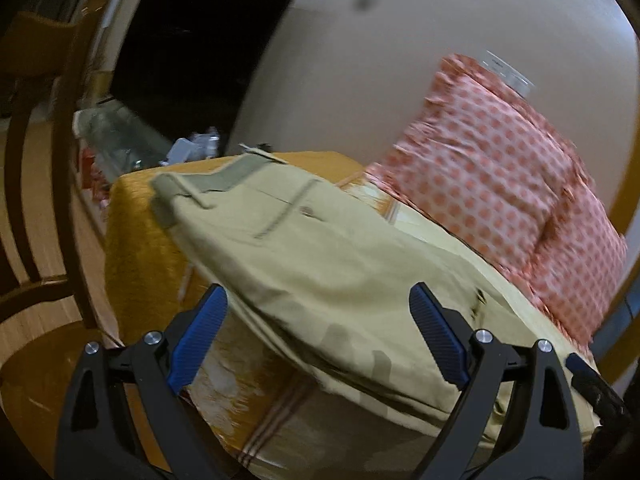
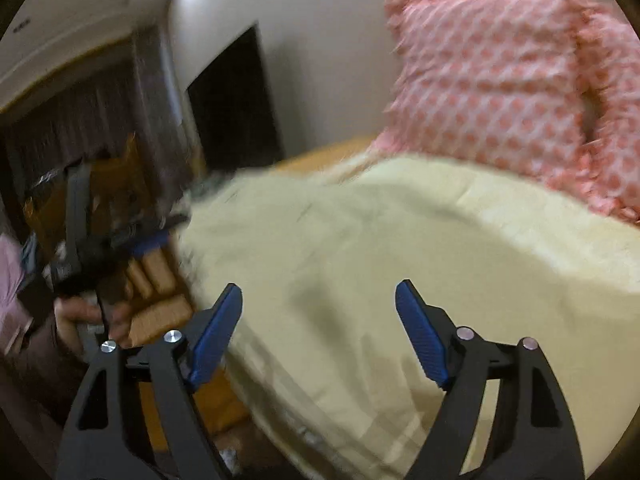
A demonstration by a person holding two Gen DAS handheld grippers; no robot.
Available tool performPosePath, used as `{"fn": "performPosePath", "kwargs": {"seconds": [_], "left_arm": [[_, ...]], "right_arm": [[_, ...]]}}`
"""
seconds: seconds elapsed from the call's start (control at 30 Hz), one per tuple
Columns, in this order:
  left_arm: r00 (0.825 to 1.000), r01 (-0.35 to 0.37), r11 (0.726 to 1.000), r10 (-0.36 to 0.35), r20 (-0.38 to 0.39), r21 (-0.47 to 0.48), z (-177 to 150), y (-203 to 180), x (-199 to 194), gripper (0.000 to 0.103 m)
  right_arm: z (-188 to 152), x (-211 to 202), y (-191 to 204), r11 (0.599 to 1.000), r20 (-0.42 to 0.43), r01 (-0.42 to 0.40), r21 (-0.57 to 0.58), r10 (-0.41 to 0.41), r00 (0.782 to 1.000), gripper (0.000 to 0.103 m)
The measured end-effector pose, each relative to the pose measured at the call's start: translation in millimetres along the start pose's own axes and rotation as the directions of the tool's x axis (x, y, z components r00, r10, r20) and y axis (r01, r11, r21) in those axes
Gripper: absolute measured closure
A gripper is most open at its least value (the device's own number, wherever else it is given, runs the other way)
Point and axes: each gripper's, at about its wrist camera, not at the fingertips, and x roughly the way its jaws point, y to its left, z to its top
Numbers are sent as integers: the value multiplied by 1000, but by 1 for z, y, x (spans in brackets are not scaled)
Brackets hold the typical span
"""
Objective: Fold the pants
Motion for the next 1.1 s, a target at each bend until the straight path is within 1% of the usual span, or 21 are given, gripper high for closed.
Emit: {"fn": "performPosePath", "kwargs": {"seconds": [0.03, 0.07, 0.1, 0.13, 0.17, 0.2, 0.23, 0.3, 0.4, 0.47, 0.5, 0.57, 0.67, 0.77, 0.9, 1.0, 1.1], "left_arm": [[1000, -12, 1000, 12, 3, -8, 2, 4, 2, 12], [1000, -22, 1000, 22, 5, -8, 4, 6, 5, 12], [999, -31, 999, 31, 8, -6, 6, 7, 6, 12], [999, -45, 999, 45, 15, -1, 10, 8, 10, 12], [998, -55, 998, 55, 20, 4, 12, 9, 12, 12], [998, -62, 998, 62, 21, 7, 14, 10, 14, 12], [997, -77, 997, 76, 23, 10, 18, 13, 18, 12], [995, -93, 996, 93, 18, 13, 23, 17, 26, 12], [993, -117, 993, 117, -5, 3, 31, 25, 39, 12], [988, -153, 987, 151, -32, -46, 31, 34, 44, 12], [987, -159, 984, 156, -43, -79, 30, 38, 45, 12], [985, -167, 979, 162, -59, -117, 25, 43, 46, 12], [987, -138, 979, 124, -99, -148, 18, 45, 52, 15], [986, -147, 978, 133, -99, -146, 19, 38, 50, 15], [988, -129, 978, 112, -109, -166, 24, 34, 45, 15], [990, -99, 976, 77, -119, -194, 25, 33, 40, 15], [989, -95, 976, 71, -126, -196, 25, 31, 39, 15]], "right_arm": [[-1, 3, -6, 999, -10, 48, 16, -48, 999, 39], [-2, 17, -13, 992, -61, 127, 18, -125, 990, 40], [-3, 30, -20, 985, -123, 171, 0, -170, 978, 41], [-12, 49, -22, 978, -219, 206, -35, -208, 953, 43], [-16, 47, -19, 976, -203, 214, -48, -219, 954, 43], [-17, 45, -15, 979, -192, 193, -59, -201, 961, 43], [-21, 50, -12, 983, -219, 174, -65, -184, 958, 40], [-25, 50, -9, 981, -204, 181, -74, -192, 960, 38], [-27, 53, -12, 986, -200, 160, -54, -168, 965, 34], [-25, 52, -11, 985, -199, 160, -61, -169, 965, 32], [-24, 51, -10, 985, -199, 160, -65, -170, 965, 32], [-21, 47, -7, 986, -199, 153, -61, -163, 966, 30], [-15, 42, -4, 988, -198, 142, -53, -149, 969, 28], [-15, 41, -3, 990, -195, 135, -48, -142, 970, 28], [-15, 41, -5, 993, -187, 114, -18, -116, 976, 26], [-15, 41, -6, 995, -181, 103, -6, -102, 978, 25], [-16, 41, -6, 995, -178, 96, -3, -95, 979, 24]]}}
